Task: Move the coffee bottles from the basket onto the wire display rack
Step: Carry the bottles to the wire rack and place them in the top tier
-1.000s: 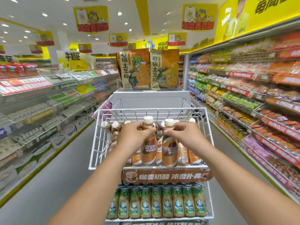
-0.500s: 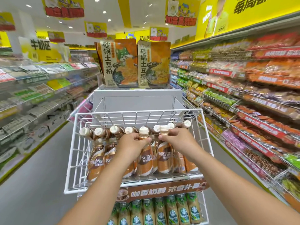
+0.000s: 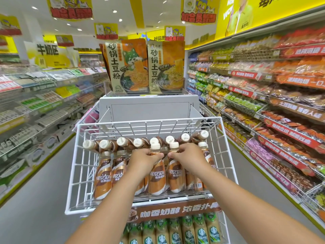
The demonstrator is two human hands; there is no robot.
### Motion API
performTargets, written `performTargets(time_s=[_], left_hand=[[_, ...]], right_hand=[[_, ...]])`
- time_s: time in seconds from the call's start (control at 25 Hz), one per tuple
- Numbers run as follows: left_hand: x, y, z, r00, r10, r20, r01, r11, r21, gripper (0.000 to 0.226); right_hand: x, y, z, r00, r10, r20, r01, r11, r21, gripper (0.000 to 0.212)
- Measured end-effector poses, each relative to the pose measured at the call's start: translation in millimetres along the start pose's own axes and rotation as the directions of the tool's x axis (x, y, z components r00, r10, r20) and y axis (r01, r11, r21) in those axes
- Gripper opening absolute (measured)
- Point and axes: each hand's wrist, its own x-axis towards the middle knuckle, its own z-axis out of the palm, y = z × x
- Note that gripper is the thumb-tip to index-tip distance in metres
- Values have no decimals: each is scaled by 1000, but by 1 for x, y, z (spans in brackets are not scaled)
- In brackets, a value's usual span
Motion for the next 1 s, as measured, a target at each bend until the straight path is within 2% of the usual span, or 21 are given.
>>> performTargets(time_s=[0.08, 0.2, 0.28, 0.48, 0.64, 0.8, 1.0], left_hand=[[1, 6, 3, 999, 14, 45, -15, 1000, 9, 30], [8, 4, 11, 997, 13, 81, -14, 1000, 21, 75], [13, 1, 12, 996, 2, 85, -5, 1000, 27, 79], [19, -8, 16, 997, -19, 80, 16, 999, 39, 72], [24, -12, 19, 997, -29, 67, 25, 997, 71, 36], [29, -18, 23, 998, -30, 54, 29, 1000, 6, 51], [24, -16, 18, 998, 11, 65, -13, 999, 30, 35]], right_hand=[[1, -4, 0, 1000, 5, 7, -4, 999, -40, 41], [3, -10, -2, 998, 53, 21, -50, 990, -132, 34], [5, -14, -1, 997, 74, 25, -67, 976, -206, 43], [7, -20, 6, 996, 92, 1, -88, 952, -293, 44], [6, -20, 10, 996, 90, -18, -91, 937, -337, 38], [7, -21, 13, 997, 70, -16, -71, 928, -366, 34], [2, -20, 12, 998, 62, 17, -52, 931, -363, 35]])
